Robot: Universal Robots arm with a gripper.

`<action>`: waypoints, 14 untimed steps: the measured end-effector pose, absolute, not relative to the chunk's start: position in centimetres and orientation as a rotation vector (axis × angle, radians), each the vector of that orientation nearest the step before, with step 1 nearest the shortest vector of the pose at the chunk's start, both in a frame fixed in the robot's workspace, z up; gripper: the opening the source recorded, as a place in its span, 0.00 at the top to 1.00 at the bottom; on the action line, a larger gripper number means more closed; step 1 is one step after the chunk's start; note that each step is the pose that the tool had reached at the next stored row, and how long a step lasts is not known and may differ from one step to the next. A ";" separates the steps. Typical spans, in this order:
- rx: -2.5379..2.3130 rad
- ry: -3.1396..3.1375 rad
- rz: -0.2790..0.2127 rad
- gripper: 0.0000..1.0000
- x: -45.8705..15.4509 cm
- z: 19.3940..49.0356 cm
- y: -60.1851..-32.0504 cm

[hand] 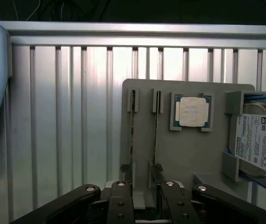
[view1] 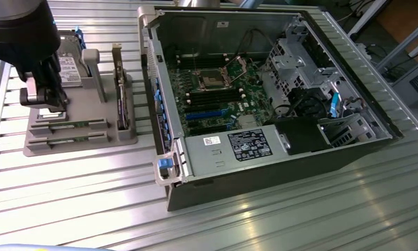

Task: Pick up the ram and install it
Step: 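Pick up the ram and move it above insertion slot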

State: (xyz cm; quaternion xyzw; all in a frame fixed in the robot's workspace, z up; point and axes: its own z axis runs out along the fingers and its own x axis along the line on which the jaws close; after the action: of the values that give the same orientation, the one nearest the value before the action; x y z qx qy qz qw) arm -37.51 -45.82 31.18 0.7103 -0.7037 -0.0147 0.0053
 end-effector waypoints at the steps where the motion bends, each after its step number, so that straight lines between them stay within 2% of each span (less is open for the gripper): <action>1: 2.224 -2.203 -0.046 0.70 -37.5 31.1 -45.9; 14: 2.224 -2.203 -0.045 0.70 -37.5 29.9 -46.3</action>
State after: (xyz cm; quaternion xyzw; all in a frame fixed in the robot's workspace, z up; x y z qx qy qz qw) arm -37.51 -46.32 29.92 0.7103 -0.7037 -0.0145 0.0056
